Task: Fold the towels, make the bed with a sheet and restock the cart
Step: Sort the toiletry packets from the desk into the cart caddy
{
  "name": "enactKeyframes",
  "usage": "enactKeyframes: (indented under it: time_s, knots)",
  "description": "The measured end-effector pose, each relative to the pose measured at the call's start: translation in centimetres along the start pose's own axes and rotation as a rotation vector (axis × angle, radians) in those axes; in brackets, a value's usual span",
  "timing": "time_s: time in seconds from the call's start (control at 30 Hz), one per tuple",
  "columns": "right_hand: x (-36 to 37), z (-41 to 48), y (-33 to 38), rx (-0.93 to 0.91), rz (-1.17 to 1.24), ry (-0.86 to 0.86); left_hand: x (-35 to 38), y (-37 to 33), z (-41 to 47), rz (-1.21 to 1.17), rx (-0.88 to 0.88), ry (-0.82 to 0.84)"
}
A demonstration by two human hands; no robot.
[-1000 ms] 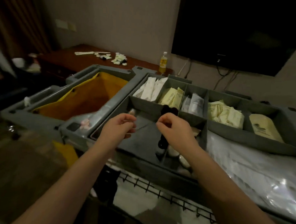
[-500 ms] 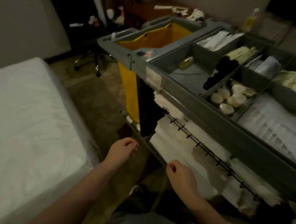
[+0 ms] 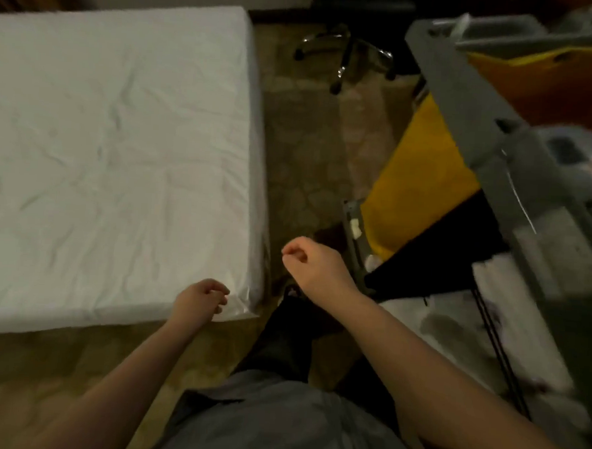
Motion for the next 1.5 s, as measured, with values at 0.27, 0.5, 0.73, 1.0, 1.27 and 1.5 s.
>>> enactKeyframes:
  time_s: [0.27,0.5,0.73,1.0,1.27,1.5]
  knots:
    - [-9.2,19.6,-1.3,0.343,-0.123,0.059,-1.7,-13.6,16.0,0.155,-0.016,0.137]
    - [-15.4,35.0,0.7,0.534,0.031,-0.006,-3.6,-30.2,28.7,0.118,0.149,0.112]
    - [-25.8,57.4,21.4,0.005,0.118,-0.047,-12.1,-38.8,41.7,0.104,0.001,-0.070]
    - [-39.7,69.3,28.8,-0.084,0.153,-0.173,-17.2,-52.9,59.5,0.084,0.078,-0.094]
    - [-52.2,72.5,14.3,0.446,0.293,-0.463,-7.0,-75.6,75.2,0.413,0.506,0.328]
    - [-52.6,62.2,-1.4,0.925,0.749,-0.705,10.0,-86.6,74.1,0.724,0.716,0.648]
Point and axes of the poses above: each hand's wrist, its own z-axis towards the middle knuckle, its own x-axis out of the palm, y = z × x, the point moved 3 cm from there along z, towards the middle knuckle, and after that the axes turned 4 degrees about x, right-handed, at the moved point
